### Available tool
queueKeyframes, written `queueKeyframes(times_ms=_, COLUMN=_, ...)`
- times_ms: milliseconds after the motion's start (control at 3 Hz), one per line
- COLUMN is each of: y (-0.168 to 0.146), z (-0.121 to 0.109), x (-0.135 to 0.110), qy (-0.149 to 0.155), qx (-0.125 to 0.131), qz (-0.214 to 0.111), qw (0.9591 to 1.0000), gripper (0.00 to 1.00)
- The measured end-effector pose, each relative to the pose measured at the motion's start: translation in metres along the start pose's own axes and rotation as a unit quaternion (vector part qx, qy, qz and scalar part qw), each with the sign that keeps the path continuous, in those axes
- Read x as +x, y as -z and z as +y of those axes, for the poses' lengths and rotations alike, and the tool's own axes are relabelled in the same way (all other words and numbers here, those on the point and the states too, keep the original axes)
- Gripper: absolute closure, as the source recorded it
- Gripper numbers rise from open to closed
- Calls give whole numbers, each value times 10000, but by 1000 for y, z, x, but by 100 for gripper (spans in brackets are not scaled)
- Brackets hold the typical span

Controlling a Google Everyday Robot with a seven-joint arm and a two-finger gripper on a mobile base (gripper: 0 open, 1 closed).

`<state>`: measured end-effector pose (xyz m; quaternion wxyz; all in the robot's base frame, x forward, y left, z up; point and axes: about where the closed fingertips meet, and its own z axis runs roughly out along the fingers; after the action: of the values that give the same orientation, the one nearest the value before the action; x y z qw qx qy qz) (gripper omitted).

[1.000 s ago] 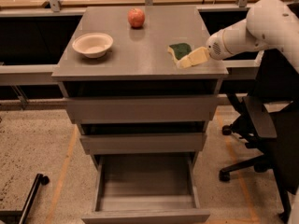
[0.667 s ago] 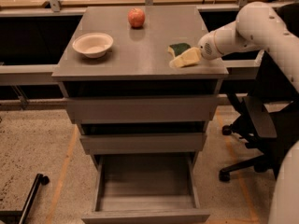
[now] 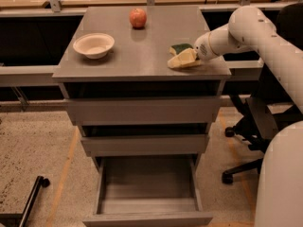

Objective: Place sponge into bottom drawer

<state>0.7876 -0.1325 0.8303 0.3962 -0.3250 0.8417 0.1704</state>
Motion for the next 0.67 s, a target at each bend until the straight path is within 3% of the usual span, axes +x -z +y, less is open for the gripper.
queueKeyframes(times_ms=667, y=25, z=22, x=-5, qy=239, qx=226, qz=-30, qw=9995, gripper=72)
